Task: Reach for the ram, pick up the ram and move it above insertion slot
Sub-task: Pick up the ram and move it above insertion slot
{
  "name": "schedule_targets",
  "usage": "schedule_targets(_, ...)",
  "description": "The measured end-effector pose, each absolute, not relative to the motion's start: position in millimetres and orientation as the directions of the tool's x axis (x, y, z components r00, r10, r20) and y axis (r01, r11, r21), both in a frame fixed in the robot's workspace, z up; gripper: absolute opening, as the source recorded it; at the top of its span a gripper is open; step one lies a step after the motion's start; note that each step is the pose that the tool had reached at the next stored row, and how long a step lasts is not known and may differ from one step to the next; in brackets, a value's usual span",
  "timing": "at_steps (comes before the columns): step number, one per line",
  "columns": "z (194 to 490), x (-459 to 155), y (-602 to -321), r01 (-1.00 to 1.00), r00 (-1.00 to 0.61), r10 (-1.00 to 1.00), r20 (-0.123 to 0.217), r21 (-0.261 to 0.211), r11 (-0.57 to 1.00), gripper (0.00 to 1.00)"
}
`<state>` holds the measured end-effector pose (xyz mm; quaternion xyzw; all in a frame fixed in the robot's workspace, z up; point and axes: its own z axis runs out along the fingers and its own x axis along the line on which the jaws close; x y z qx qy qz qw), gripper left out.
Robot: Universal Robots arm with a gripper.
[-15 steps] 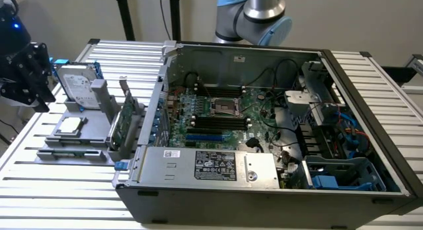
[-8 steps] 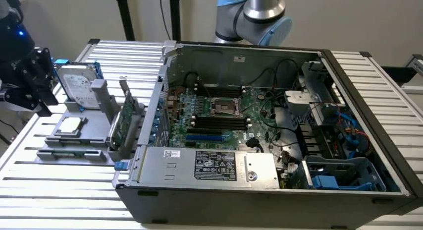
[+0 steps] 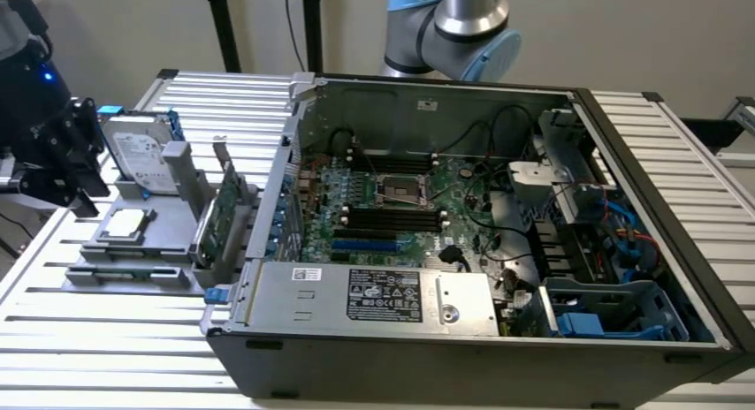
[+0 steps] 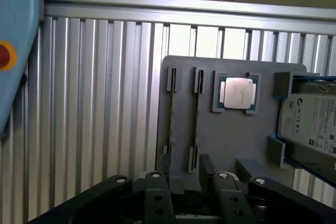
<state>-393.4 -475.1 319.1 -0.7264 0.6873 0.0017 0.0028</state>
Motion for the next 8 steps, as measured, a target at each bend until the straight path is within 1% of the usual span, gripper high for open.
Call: schedule_targets(8,304.5,-393.5,-476.1,-0.998,0.055,-0.998,-0.006,-0.002,-0.055,0.36)
